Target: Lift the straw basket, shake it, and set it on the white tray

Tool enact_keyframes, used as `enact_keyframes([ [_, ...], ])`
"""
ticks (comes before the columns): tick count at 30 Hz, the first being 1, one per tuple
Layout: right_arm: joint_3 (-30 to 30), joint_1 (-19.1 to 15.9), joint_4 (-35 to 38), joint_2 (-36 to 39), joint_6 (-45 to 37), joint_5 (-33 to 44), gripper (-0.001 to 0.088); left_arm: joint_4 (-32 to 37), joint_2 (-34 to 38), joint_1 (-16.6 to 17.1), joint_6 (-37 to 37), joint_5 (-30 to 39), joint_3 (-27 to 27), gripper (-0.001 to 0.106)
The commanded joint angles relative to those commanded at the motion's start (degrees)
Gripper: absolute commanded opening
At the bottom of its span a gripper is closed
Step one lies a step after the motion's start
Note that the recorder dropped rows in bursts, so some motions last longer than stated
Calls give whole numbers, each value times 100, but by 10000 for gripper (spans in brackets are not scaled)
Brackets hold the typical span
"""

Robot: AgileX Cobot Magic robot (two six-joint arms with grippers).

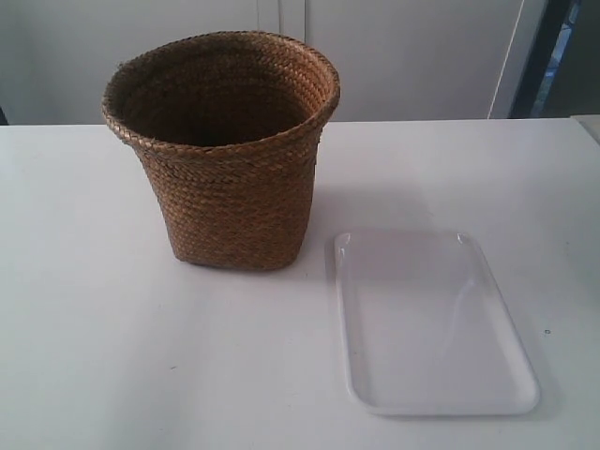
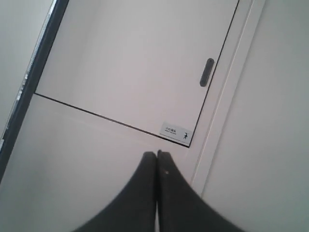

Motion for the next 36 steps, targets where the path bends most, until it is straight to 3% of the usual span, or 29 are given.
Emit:
enact_keyframes([
  [3, -922, 0, -975, 1146, 1236, 887, 0, 171, 1147, 0, -924, 455, -702, 0],
  [5, -1677, 37, -2091, 1936, 1822, 1818, 0, 912, 1942, 0, -1667, 1196, -1264, 0],
  [8, -2631, 383, -3927, 2838, 2879, 3462, 0, 2162, 2874, -220, -2433, 2208, -2003, 0],
  [10, -3137, 669, -4230, 3333, 2771, 4363, 0, 2360, 3353, -488, -2536, 2676, -2398, 0],
  [15, -3877, 1407, -3173, 4127, 634, 5520, 0, 2315, 4039, -1175, -1731, 3250, -2988, 0],
  [19, -4320, 1607, -1657, 4531, -869, 6495, 0, 2044, 4387, -1531, -1302, 3882, -3319, 0],
  [22, -4773, 1607, -1113, 4842, -1088, 7236, 0, 1250, 4595, -1502, -1122, 4705, -3673, 0],
  [26, -5540, 1607, -989, 5290, -1088, 8277, 0, 589, 4828, -1445, 40, 5476, -4294, 0],
  [32, -6349, 1607, -667, 5719, -1088, 9177, 3, 562, 5399, -1301, 556, 6834, -5469, 0],
  [36, -6490, 1607, -524, 5776, -1234, 9339, 121, 541, 5878, -1008, 556, 7480, -6051, 0],
])
